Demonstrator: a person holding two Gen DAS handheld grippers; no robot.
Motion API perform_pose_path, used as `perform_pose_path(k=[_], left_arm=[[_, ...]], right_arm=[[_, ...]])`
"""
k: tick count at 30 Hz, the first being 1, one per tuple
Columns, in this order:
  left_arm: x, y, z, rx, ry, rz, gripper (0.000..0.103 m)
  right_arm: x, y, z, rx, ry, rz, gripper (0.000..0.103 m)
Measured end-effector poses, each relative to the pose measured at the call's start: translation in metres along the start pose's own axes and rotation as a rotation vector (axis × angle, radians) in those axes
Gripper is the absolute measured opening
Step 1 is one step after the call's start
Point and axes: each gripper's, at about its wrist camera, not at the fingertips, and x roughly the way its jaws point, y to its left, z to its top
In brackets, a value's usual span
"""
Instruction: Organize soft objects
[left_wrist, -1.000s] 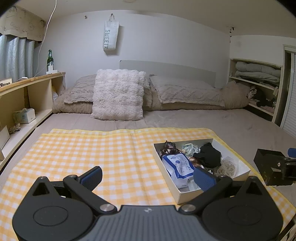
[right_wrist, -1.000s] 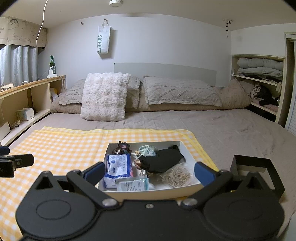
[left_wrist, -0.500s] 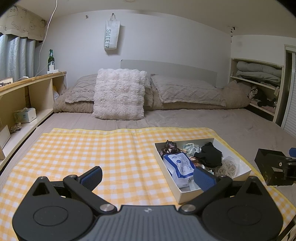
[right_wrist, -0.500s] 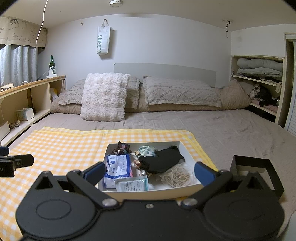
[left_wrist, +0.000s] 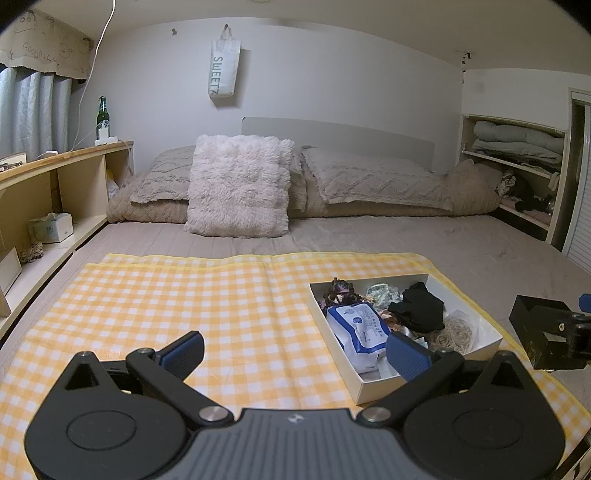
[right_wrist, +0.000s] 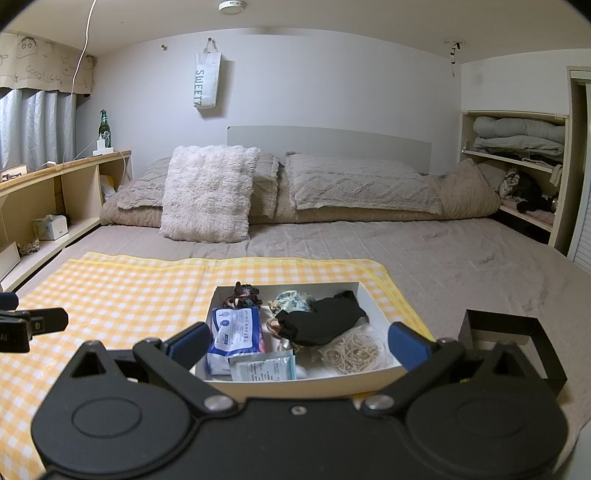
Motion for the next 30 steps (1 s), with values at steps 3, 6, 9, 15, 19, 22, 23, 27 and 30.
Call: perform_pose_path(k=[3,6,9,15,19,22,23,27,30], left_arm=[[0.0,0.0005,-0.0003,-0.001,0.0,0.0,0.103],[-0.0001,0.0007,-0.0005,-0.001,0.0,0.0,0.103],[-0.0001,0.001,-0.0005,-0.001,0.001,0.002,0.103],[0.0002,0.0023,-0.0011,-0.002,0.002,0.003,0.103],[0.0,0.0029,-0.0013,-0.003,0.001,0.001,0.103],[-0.0001,0.0038,-0.0021,-0.006,0.001,0.003,0.103],[-0.0002,0.0043,-0.0023,-0.008,0.001,0.004,0.103],[-0.0005,0.0065,-0.0024,-0.03,0.011,0.009,0.103],[-0.0011,0.0053,-0.0017,-0.033,0.013,0.013,0.103]], right_arm=[[0.0,0.0,0.0,0.0,0.0,0.0,0.103],[0.0001,0.0004,-0.0002,0.0,0.0,0.0,0.103],[0.0001,0.0,-0.0001,0.0,0.0,0.001,0.103],[-0.0005,-0.001,0.0,-0.002,0.0,0.0,0.103],[-0.0006,-0.0014,0.0,-0.002,0.0,0.0,0.103],[-0.0006,-0.0023,0.0002,-0.002,0.0,0.0,0.103],[-0.0006,-0.0017,0.0001,-0.002,0.0,0.0,0.103],[-0.0005,-0.002,0.0001,-0.002,0.0,0.0,0.103],[-0.0004,-0.0014,0.0,-0.002,0.0,0.0,0.103]])
